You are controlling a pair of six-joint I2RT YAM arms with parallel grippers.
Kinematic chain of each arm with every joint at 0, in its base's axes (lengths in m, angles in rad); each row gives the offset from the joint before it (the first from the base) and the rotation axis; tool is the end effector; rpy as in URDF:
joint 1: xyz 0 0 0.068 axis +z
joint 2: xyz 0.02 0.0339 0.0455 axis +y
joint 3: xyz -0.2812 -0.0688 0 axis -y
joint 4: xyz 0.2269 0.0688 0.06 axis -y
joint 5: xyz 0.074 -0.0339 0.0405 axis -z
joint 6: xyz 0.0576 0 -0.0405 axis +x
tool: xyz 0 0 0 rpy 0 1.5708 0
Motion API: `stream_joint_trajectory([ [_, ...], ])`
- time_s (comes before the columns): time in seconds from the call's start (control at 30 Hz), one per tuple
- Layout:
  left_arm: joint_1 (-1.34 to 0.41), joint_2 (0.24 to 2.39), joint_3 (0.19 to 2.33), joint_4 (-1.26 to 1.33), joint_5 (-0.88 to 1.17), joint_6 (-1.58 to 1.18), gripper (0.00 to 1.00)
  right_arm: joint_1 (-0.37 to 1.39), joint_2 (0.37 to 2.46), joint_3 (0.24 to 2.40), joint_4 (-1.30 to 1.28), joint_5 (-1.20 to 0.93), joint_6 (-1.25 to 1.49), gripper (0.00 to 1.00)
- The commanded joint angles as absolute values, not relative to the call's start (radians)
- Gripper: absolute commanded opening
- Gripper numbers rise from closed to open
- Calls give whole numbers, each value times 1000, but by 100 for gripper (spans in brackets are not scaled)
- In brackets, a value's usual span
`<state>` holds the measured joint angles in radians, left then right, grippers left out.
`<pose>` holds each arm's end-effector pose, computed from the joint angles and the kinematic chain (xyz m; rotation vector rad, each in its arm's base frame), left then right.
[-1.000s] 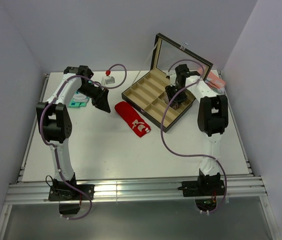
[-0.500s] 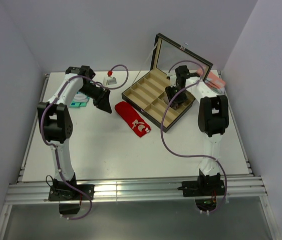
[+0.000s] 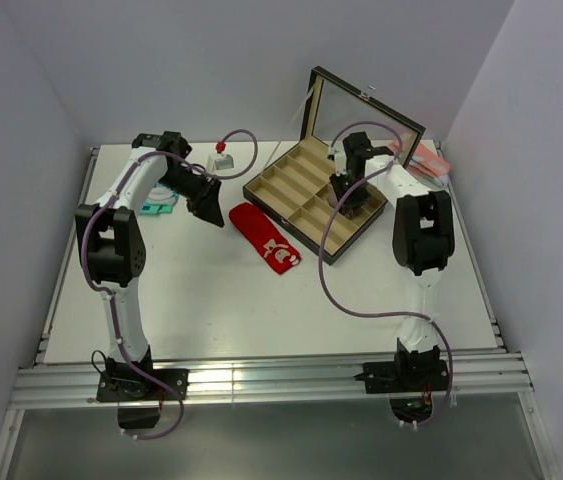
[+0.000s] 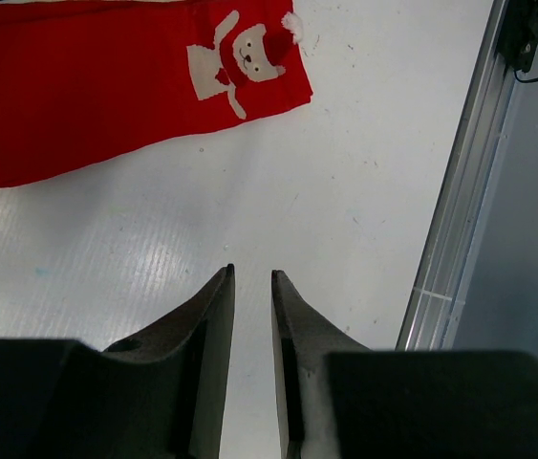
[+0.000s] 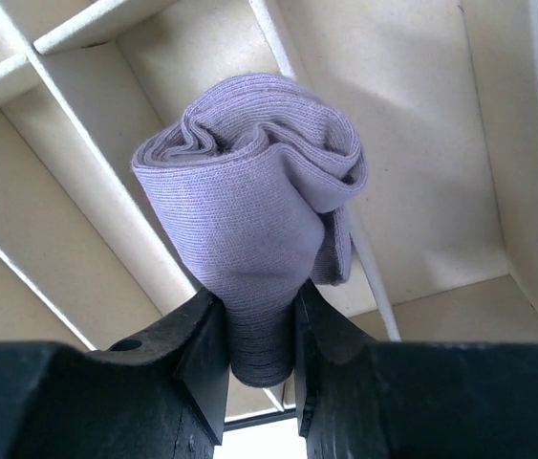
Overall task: Roll the socks
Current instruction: Place the sock in the storage box.
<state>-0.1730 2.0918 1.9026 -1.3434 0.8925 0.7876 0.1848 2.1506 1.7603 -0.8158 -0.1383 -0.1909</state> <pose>0.3846 -0.1127 0.2636 1.2203 2.2909 -1.1687 0.4443 0.0911 0.1955 -0.5522 2.7153 0.1903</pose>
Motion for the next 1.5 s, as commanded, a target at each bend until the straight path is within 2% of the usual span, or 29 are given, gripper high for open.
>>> stream_joint_trajectory([
  [0.0, -179, 2068, 1931, -1341, 907, 778, 27, 199, 2163, 1815, -840, -101, -186, 0],
  [0.23, -186, 2066, 1940, -1341, 902, 770, 27, 215, 2270, 1870, -916, -38, -184, 0],
  [0.37, -189, 2062, 1939, -1338, 902, 769, 27, 213, 2238, 1852, -884, -86, -181, 2],
  [0.43, -189, 2059, 1931, -1336, 899, 770, 27, 212, 2168, 1818, -821, -101, -176, 10],
  [0.47, -190, 2057, 1930, -1335, 897, 770, 28, 212, 2145, 1787, -801, -100, -173, 22],
  [0.57, -190, 2057, 1930, -1339, 897, 772, 27, 213, 2106, 1776, -781, -106, -176, 37],
  [0.63, -190, 2057, 1928, -1339, 899, 772, 27, 212, 2102, 1776, -782, -98, -176, 41],
  [0.77, -192, 2054, 1927, -1339, 899, 773, 27, 207, 2080, 1730, -756, -133, -187, 57],
  [0.83, -193, 2054, 1925, -1342, 899, 778, 27, 204, 2079, 1729, -756, -143, -186, 60],
  [1.0, -193, 2052, 1924, -1348, 893, 784, 27, 198, 2030, 1689, -707, -141, -175, 64],
  [1.47, -195, 2043, 1916, -1336, 899, 784, 27, 189, 1945, 1689, -698, -138, -141, 64],
])
